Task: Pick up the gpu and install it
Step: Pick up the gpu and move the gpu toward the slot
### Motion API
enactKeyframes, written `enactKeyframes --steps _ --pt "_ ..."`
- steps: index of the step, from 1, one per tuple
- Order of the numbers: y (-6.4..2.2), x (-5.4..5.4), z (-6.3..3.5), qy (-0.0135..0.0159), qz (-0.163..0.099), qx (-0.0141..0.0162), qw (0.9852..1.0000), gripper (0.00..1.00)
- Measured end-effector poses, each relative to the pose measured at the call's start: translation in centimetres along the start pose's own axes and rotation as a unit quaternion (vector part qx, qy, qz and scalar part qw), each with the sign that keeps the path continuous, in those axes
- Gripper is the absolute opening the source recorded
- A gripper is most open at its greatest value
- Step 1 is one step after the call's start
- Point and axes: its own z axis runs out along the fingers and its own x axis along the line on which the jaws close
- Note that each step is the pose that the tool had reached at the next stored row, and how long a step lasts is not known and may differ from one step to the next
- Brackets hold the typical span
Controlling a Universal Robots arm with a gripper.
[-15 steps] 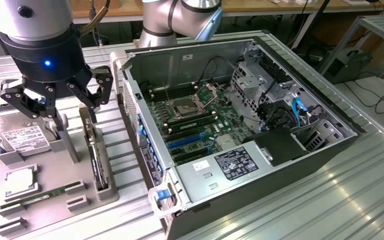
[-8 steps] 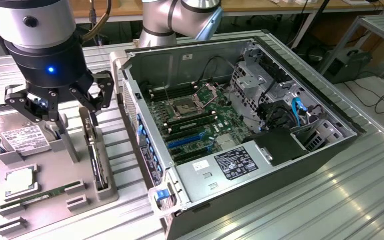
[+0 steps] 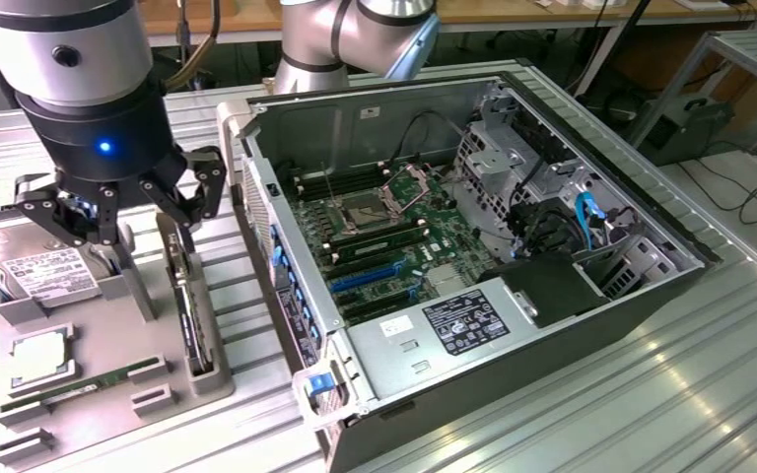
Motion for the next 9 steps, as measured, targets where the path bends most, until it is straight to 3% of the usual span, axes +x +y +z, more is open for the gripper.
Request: enactKeyframes --steps 9 --pt "0.04 0.01 0.95 0.0001 0.000 0.0001 1.0000 0.65"
